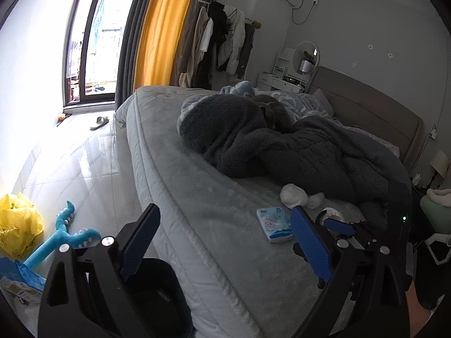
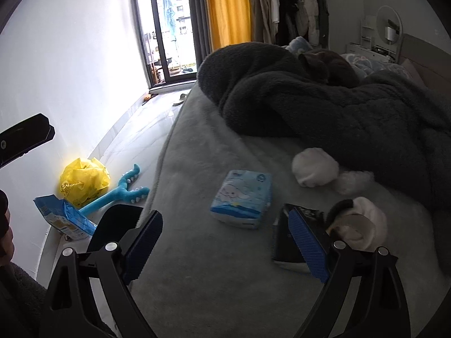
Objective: Collect trash
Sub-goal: 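Move both tools back over the trash on the bed, then grasp the black curved plastic piece with the right tool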
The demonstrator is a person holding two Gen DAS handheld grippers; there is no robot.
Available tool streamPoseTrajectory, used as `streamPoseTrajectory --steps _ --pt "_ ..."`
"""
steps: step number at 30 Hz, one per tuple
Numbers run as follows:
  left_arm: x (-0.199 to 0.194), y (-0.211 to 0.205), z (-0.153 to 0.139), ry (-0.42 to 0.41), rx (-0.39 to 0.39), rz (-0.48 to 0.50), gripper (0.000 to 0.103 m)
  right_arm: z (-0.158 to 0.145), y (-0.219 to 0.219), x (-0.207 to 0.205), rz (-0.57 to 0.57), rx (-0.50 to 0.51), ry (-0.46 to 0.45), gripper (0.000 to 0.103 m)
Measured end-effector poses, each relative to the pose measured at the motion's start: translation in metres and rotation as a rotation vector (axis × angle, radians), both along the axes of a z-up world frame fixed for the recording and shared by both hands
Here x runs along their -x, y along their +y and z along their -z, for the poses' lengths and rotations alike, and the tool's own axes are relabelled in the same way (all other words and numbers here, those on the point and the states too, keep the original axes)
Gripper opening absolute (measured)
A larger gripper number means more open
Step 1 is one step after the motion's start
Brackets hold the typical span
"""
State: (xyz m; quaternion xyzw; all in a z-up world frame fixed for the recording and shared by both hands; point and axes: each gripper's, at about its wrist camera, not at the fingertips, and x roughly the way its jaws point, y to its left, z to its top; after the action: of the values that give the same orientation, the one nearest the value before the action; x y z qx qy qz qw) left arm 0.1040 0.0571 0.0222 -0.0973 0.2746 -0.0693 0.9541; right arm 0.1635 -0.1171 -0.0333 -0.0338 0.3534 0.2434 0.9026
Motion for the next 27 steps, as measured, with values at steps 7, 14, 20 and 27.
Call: streamPoseTrajectory --steps 7,14,20,27 --pt "-0.012 -0.042 0.007 -0.002 -0.004 0.073 0.095 0.008 -0.054 -0.004 0.098 0.011 0.006 0.092" --pt "-0.026 -0.074 0.017 0.017 0.002 0.117 0.095 0.020 -0.095 -0.010 0.158 0.038 0.018 0.092" --pt "-0.037 -0.101 0.022 0.018 -0.015 0.149 0.095 0.027 -0.128 -0.020 0.218 0.020 0.024 0.092" --pt "-0.049 -0.126 0.035 0.049 -0.016 0.190 0.095 0.044 -0.144 -0.034 0.205 0.006 0.095 0.092"
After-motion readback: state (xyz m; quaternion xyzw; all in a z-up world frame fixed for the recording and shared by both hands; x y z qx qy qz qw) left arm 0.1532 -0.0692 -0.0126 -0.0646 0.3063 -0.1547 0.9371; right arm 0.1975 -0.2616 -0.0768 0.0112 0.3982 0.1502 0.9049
